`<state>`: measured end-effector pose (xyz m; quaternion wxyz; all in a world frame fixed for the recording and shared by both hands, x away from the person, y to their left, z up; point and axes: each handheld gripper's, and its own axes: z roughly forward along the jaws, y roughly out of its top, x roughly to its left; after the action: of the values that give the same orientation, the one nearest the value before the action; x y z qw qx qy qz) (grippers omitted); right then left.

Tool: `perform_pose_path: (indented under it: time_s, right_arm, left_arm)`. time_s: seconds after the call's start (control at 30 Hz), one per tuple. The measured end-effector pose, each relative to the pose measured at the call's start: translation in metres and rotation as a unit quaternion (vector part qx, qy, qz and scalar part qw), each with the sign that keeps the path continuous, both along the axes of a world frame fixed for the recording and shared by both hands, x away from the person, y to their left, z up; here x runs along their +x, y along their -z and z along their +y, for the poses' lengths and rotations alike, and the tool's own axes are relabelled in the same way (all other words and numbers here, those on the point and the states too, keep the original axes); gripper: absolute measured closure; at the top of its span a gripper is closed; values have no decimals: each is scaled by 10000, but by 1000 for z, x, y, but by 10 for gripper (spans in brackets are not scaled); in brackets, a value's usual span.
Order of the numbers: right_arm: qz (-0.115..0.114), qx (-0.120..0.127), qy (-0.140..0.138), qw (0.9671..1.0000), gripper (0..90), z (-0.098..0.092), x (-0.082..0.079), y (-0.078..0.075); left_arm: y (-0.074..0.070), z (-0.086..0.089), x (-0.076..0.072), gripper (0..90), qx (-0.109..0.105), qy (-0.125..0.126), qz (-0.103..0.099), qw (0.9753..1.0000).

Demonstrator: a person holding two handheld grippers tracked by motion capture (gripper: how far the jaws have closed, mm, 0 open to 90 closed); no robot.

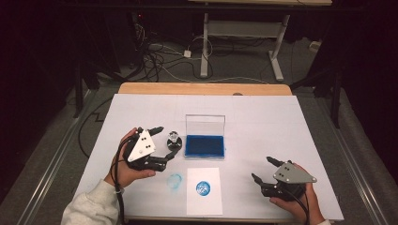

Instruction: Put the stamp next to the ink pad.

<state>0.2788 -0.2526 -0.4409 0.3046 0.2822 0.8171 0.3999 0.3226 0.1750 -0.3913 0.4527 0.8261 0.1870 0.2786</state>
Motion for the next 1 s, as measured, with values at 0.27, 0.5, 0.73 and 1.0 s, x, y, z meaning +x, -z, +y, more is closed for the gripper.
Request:
perform_pose_path:
  time_s: [0.27,0.5,0.73,1.0]
  right_arm:
    - [-30,14,5,10000,266,0,-2,-1]
    - [-64,22,20,10000,266,0,-2,-2]
    - [-52,12,17,10000,265,0,-2,-1]
    - [-38,39,35,10000,266,-1,-1,0]
  left_arm:
    - [10,8,-8,167,-75,-42,-146,9999]
    - [24,11,-16,167,110,-81,-129,9998]
    - [42,16,-24,167,188,-197,-65,9996]
    - [60,29,-29,167,289,-397,155,9987]
